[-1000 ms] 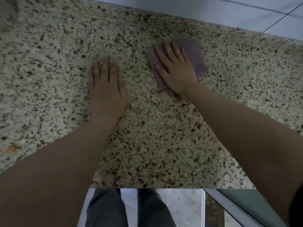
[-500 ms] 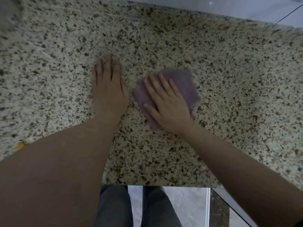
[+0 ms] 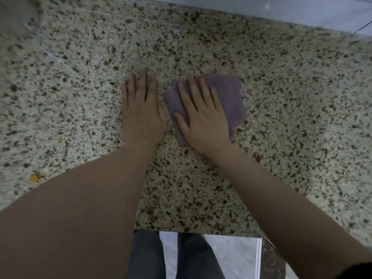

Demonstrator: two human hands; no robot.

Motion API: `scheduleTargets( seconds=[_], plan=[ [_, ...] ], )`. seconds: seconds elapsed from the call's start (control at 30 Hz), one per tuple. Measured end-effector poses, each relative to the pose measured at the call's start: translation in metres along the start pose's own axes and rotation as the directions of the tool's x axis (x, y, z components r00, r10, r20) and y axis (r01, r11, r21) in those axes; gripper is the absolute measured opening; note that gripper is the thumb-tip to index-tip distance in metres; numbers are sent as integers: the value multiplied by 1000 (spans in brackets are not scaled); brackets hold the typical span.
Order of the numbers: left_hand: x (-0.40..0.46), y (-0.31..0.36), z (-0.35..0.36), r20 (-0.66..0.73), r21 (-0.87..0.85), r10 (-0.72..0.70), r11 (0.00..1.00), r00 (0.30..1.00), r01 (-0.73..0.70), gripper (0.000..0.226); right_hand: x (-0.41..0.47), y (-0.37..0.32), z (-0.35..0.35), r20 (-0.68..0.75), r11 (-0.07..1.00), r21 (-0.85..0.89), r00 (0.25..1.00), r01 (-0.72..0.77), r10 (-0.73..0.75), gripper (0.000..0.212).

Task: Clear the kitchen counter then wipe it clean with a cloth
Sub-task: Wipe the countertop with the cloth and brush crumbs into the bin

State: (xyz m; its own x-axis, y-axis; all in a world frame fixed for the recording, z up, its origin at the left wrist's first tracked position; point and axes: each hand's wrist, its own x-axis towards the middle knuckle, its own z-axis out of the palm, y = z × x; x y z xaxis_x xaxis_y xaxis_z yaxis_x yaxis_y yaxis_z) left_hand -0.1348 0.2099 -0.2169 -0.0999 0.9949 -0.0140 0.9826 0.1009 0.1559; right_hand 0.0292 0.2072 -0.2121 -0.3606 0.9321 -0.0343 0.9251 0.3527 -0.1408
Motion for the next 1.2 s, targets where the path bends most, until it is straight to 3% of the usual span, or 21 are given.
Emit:
scheduleTargets(
  seconds=[0.13,0.27,0.4,0.63,0.8,1.0,1.2],
  plan=[
    [0,0,1,-13,-10,3,1000,1000,-3,56,71,21,-4,29,996,-60,997,72,-70,64],
    [-1,-1,4,-26,6,10,1000,1000,-10,55,111,38,-5,41,993,-114,999,-7,12,64],
    [0,-2,3,-41,11,24,1000,999,-23,56,55,38,-2,-6,993,-98,998,-59,59,64],
    [-4,-3,1,-38,26,45,999,998,-44,57,-114,-6,-4,84,998,-58,996,-24,29,64],
    [-5,0,-2,-18,32,50,998,999,-49,60,-123,11,-3,97,997,-68,995,23,-16,59],
    [-4,-1,1,-12,99,52,994,999,-50,63,-138,98,-11,54,941,-96,942,-325,331,60],
    [-4,-1,0,-12,52,43,998,999,-43,63,-207,47,-5,7,844,-62,846,-532,533,58]
  ],
)
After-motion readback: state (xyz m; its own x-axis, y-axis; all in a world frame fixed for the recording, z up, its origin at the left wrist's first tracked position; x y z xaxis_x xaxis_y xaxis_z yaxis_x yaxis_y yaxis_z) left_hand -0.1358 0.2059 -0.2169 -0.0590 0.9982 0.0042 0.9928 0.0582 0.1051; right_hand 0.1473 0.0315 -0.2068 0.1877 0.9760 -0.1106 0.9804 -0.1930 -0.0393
